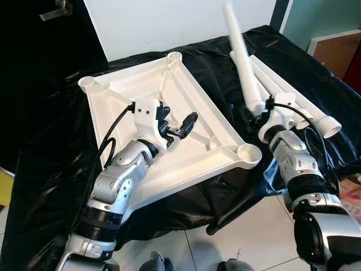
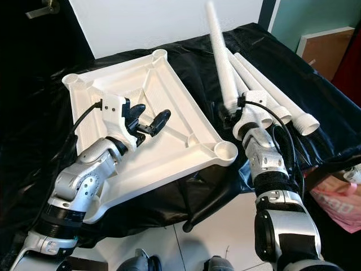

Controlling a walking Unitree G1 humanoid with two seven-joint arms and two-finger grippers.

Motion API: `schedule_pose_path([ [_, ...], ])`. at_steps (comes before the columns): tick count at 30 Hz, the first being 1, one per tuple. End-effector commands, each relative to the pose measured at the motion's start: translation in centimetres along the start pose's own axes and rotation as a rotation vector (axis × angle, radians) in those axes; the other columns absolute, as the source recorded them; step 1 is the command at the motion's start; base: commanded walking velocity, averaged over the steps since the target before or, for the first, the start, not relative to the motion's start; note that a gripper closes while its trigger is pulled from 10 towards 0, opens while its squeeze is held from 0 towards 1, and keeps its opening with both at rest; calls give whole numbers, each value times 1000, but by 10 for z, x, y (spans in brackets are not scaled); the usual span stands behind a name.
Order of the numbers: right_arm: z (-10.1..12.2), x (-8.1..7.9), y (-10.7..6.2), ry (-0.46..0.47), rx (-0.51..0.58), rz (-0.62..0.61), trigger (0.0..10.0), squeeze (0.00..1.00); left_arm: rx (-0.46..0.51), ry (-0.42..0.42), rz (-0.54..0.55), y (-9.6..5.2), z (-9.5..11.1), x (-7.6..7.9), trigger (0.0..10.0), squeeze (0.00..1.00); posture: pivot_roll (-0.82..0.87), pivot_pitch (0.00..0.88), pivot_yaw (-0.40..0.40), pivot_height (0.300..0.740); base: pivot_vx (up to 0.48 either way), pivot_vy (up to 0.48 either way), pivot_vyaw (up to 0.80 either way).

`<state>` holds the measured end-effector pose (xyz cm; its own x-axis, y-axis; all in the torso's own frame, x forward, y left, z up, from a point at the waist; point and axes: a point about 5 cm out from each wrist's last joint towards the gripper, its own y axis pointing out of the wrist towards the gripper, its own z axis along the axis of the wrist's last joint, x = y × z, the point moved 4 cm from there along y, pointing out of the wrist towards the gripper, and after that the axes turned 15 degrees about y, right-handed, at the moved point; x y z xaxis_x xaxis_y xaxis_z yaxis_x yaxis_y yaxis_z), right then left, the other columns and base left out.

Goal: Building children table

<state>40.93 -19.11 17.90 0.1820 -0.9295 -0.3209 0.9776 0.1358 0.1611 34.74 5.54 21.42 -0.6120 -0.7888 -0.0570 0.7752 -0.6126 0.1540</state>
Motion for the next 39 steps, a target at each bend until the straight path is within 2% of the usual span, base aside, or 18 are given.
schedule_pose_path([
  [1,11,-12,-3,-1,86,55,10000,0,81,-56,-175,5,13,12,10000,1000,-135,33,87,740,0,0,0],
  [3,12,-14,-4,-6,97,67,10000,0,89,-68,-183,7,15,13,10000,1000,-135,33,87,740,0,0,0],
  [5,14,-28,-10,6,141,133,10000,0,125,-105,-238,12,24,17,10000,1000,-150,30,93,740,0,0,0],
  [6,13,-33,-13,17,147,155,10000,0,117,-92,-252,16,24,19,10000,1000,-161,19,98,740,0,0,0],
  [7,12,-39,-16,31,153,186,10000,0,109,-90,-273,21,25,22,10000,145,-167,12,99,740,0,0,0],
  [9,11,-42,-18,39,155,202,10000,0,100,-87,-282,24,25,24,10000,145,-167,12,99,740,0,0,0],
  [10,11,-48,-21,42,156,232,10000,0,108,-112,-305,26,28,27,10000,0,-172,7,97,740,0,0,0],
  [11,9,-56,-26,41,153,282,10000,0,131,-163,-341,27,34,30,10000,0,-187,1,100,740,0,0,0],
  [14,9,-61,-28,35,154,308,10000,0,141,-177,-360,27,36,31,10000,0,-187,1,100,740,0,0,0],
  [17,6,-72,-38,7,140,378,10000,0,151,-231,-406,29,38,35,10000,0,-202,0,109,740,0,0,0],
  [21,5,-75,-40,3,131,400,10000,0,158,-256,-424,30,40,37,10000,0,-209,0,111,740,0,0,0],
  [22,0,-82,-44,-12,101,444,10000,0,175,-299,-452,33,45,40,10000,0,-219,0,108,740,0,0,0],
  [25,-1,-90,-47,-14,83,485,10000,0,198,-337,-476,35,52,41,10000,0,-217,0,103,740,0,0,0],
  [28,-4,-95,-51,-21,61,522,10000,0,221,-349,-481,36,57,41,10000,0,-218,0,101,740,0,0,0],
  [35,-13,-103,-61,-35,20,585,10000,0,212,-330,-464,39,56,38,10000,0,-213,0,92,740,0,0,0],
  [39,-22,-110,-72,-31,-22,637,10000,0,184,-329,-419,45,54,29,10000,0,-206,0,85,740,0,0,0],
])
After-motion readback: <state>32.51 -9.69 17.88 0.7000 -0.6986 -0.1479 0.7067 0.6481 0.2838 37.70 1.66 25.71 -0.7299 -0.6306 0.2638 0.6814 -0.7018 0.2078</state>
